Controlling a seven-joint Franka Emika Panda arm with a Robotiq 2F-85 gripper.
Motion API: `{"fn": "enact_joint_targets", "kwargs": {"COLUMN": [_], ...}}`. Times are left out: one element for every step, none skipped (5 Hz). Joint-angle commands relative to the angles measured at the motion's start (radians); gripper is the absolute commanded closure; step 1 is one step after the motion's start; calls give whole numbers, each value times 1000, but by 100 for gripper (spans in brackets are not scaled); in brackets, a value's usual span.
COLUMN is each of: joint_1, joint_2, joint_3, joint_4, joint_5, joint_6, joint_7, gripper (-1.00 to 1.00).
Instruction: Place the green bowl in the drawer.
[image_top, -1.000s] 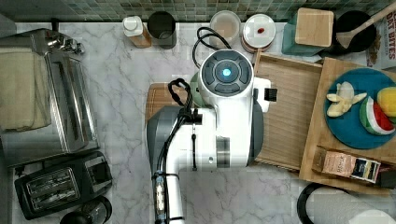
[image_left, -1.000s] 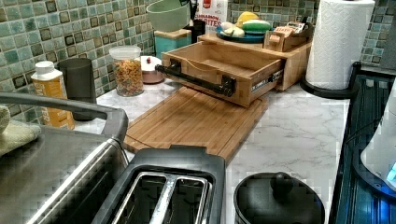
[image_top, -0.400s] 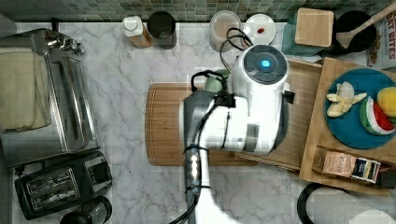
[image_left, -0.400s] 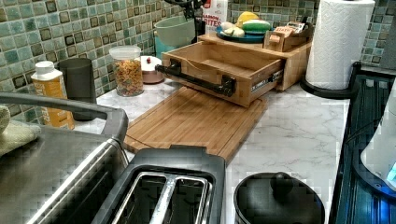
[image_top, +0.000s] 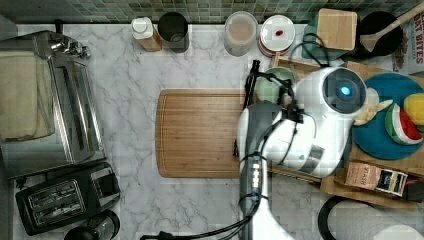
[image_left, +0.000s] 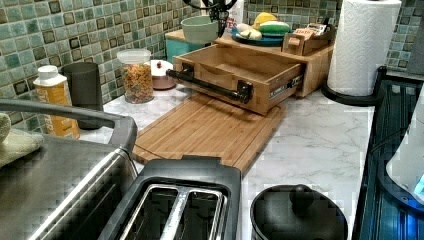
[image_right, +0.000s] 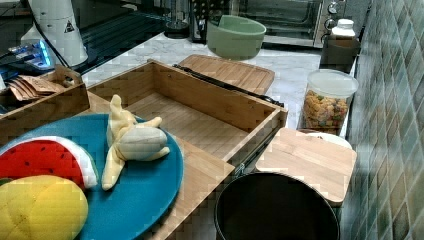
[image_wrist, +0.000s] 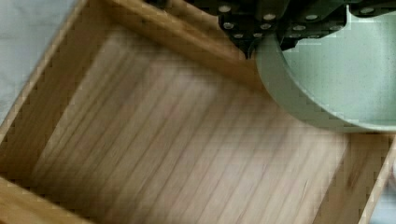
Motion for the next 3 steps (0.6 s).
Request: {"fn": "enact_joint_targets", "kwargs": {"joint_1": [-40,-44,-45], "joint_2": [-110,-121,-108], "joint_3": [-30,-20,-24], "joint_4": [-48,-92,-127], "joint_5": [24,19,17], "joint_6": [31,71,125], "joint_7": [311,376,363], "gripper": [100,100,100]}}
